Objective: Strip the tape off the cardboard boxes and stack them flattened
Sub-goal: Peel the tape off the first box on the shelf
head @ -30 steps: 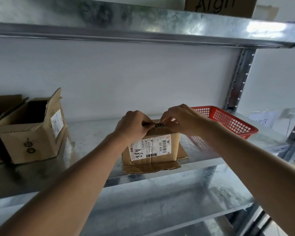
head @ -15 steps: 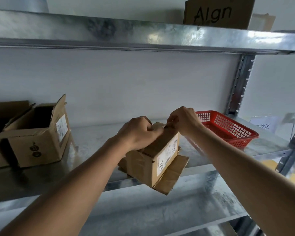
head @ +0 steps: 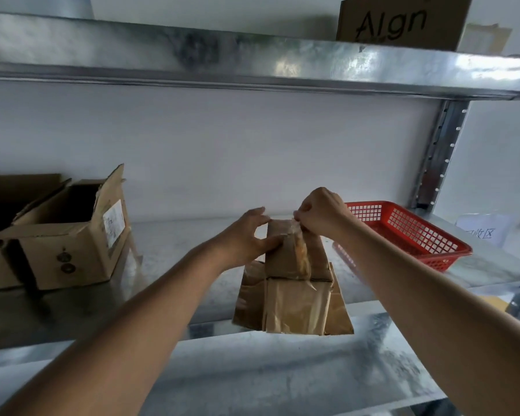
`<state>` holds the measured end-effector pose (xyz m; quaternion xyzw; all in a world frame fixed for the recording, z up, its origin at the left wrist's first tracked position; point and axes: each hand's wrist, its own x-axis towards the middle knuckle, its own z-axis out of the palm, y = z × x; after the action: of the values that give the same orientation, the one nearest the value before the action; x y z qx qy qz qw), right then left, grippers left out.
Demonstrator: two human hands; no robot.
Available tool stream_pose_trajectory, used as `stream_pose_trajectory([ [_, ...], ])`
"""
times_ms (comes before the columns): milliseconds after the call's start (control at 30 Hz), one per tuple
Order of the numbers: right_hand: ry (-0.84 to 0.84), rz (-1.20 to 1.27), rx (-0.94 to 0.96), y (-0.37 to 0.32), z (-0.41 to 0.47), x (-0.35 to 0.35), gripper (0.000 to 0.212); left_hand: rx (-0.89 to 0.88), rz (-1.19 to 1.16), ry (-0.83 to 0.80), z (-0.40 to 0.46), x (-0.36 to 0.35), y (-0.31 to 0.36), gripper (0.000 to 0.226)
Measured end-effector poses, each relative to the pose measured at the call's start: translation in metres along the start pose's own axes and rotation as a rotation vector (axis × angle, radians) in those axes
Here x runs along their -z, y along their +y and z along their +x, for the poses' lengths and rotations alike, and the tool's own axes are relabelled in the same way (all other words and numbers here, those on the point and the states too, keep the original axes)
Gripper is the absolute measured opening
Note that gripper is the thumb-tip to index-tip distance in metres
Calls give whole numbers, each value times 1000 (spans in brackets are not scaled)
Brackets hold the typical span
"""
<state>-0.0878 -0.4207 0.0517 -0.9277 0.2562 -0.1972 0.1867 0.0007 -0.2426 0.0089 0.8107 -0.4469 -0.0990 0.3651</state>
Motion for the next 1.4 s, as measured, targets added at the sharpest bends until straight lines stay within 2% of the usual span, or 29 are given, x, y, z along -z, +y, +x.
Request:
stream_pose_trajectory([
  [33,-54,63,-75,-1,5,3,20,15,-7,-31,1,0,-2,82],
  [100,-150,111,-180,-6,13,7,30,25,-67,-44,3,-3,-6,68],
  [167,-200,8,-213,-15,20,9,42,22,-137,-21,4,-8,-10,44],
  [233,-256,-159,-220,-27,25,7,47,20,-197,-23,3,-11,-13,41],
  [267,-289,-237,-219,-32,27,6,46,34,-226,-32,1,-12,-14,41],
  [333,-324,-318,-213,-38,30,4,45,28,-277,-96,-1,-12,-14,27],
  [400,-314,-340,-199,-39,31,1,40,-2,-280,-154,-2,-9,-12,39],
  [533,-264,-250,-211,-36,30,-9,21,-5,-194,-132,3,-6,-14,4],
  [633,-134,-115,-235,-32,22,-16,12,-20,-93,-132,8,-4,-12,30],
  [733,-82,-110,-203,-31,10,-19,10,-22,-74,-138,8,-4,-6,48],
  [933,-58,-127,-196,-32,5,-23,14,6,-97,-127,8,-4,-2,55],
  [1033,-98,-126,-188,-31,6,-17,11,29,-62,-151,9,-3,-1,60],
  [1100,-144,-131,-159,-34,7,-8,17,40,-72,-146,8,-6,-1,37],
  [1167,-229,-124,-162,-38,5,4,33,48,-155,-130,5,-10,1,34],
  [1233,-327,-65,-201,-40,-2,15,41,54,-174,-112,4,-13,2,48],
  [1300,-371,91,-250,-40,-14,24,39,85,-132,-84,4,-13,3,65],
  [1400,-381,191,-252,-37,-38,37,34,128,-100,-23,7,-17,1,67],
])
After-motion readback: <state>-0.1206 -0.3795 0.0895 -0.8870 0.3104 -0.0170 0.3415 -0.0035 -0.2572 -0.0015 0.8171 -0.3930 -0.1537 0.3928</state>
